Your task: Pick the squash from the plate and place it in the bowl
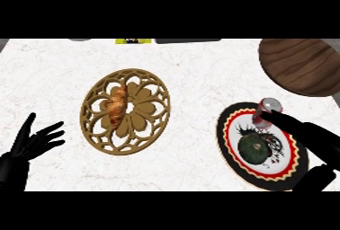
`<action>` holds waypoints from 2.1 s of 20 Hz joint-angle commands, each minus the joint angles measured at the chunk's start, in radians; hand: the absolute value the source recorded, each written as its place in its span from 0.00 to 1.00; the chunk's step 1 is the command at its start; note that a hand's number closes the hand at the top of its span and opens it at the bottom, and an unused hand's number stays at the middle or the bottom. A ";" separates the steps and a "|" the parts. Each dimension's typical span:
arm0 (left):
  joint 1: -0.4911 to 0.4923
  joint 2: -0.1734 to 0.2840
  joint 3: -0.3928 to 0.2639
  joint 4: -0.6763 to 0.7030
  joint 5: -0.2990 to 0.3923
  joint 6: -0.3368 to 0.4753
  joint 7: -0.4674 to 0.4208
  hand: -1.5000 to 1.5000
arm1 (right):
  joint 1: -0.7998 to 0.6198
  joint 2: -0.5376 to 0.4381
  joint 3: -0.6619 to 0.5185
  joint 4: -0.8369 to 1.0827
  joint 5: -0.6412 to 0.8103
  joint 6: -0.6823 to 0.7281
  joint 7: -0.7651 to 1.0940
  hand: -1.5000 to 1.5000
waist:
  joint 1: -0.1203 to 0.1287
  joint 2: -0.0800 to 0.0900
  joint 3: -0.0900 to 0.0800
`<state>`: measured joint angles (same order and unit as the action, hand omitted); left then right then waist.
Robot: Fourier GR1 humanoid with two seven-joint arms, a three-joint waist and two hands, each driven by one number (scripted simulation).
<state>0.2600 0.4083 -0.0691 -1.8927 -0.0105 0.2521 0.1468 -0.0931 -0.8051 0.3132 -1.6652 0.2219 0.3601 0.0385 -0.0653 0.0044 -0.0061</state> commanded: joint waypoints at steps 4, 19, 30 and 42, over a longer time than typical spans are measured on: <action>-0.406 -0.053 -0.011 0.211 -0.032 -0.003 0.037 0.50 | -0.038 0.154 0.063 0.117 0.111 -0.057 0.084 0.00 | 0.054 0.001 0.006; -0.459 -0.118 0.073 0.376 -0.085 -0.065 -0.091 0.50 | -0.032 0.312 0.075 0.251 0.400 -0.115 -0.094 1.00 | 0.065 -0.004 0.006; -0.513 -0.152 0.061 0.319 -0.119 -0.081 0.035 0.50 | -0.031 0.535 0.190 0.192 0.556 -0.128 0.051 1.00 | 0.070 -0.004 0.006; -0.515 -0.148 0.094 0.318 -0.125 -0.079 0.051 0.50 | 0.038 0.698 0.169 -0.184 0.505 -0.129 0.238 1.00 | 0.042 -0.007 0.006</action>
<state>-0.2127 0.2664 0.0177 -1.6025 -0.1249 0.1588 0.1793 -0.0940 -0.1523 0.5271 -1.7371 0.7853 0.2778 0.2773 -0.0083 -0.0056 -0.0038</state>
